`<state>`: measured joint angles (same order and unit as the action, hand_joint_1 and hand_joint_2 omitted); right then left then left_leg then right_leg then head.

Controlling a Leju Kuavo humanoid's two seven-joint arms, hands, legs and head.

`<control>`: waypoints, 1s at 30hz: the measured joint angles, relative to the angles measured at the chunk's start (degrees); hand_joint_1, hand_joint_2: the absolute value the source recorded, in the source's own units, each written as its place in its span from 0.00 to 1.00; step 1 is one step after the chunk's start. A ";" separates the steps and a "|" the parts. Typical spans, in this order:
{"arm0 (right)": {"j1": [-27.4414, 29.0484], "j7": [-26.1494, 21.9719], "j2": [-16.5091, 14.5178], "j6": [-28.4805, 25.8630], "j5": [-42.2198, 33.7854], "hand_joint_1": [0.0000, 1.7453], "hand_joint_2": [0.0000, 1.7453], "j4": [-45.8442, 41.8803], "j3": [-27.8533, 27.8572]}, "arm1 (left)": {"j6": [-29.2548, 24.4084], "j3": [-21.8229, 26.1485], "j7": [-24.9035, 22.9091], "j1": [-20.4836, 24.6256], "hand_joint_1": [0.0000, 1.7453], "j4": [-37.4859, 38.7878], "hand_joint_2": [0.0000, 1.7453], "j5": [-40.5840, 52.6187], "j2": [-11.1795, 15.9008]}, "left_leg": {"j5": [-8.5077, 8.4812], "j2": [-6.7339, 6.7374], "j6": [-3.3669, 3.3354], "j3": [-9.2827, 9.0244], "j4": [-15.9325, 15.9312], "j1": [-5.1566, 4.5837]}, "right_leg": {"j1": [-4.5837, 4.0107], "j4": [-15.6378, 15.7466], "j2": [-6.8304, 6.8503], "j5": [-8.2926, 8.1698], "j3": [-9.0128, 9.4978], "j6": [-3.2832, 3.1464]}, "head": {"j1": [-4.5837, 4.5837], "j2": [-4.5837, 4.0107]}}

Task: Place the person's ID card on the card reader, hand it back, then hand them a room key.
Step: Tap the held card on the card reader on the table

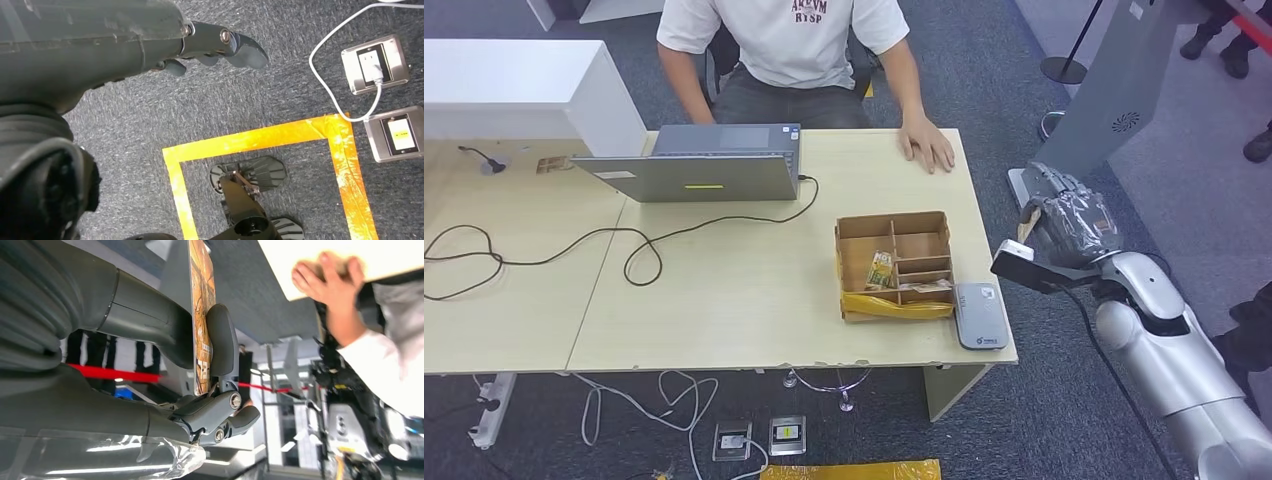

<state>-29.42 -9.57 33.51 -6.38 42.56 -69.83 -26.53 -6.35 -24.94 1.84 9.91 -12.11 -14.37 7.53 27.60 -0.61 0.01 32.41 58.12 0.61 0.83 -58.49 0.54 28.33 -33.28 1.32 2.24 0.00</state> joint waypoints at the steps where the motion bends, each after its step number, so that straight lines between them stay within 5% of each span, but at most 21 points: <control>1: 0.76 0.27 0.28 -0.03 -0.08 1.00 1.00 -0.19 0.03 | -0.01 -0.01 0.00 0.05 0.00 0.00 0.00 0.02 0.01 | 0.00 0.01 0.00 0.00 0.00 0.00 | 0.00 0.00 -0.03 0.00 0.00 0.00 | -0.01 0.00; 13: 5.04 -0.82 0.84 -1.61 1.09 1.00 1.00 -0.31 -0.54 | 0.07 -0.38 -0.01 0.30 0.00 0.00 0.00 -0.90 0.03 | 0.00 0.05 0.00 0.03 -0.01 0.00 | 0.00 -0.01 -0.07 0.00 0.00 0.00 | 0.00 0.00; 30: 3.37 -3.52 -3.90 -5.86 0.90 1.00 1.00 8.33 -3.80 | -0.10 -0.43 -0.01 0.28 0.00 -0.02 0.00 -2.26 0.13 | 0.00 0.02 0.00 0.06 -0.02 0.01 | 0.00 -0.02 -0.01 0.01 -0.01 -0.01 | 0.01 0.00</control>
<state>-26.05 -13.09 29.61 -12.24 43.46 -61.50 -30.33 -6.45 -25.37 1.84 10.20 -12.13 -16.63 7.66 27.60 -0.59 0.01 32.47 58.11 0.62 0.83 -58.51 0.53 28.34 -33.30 1.31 2.25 0.00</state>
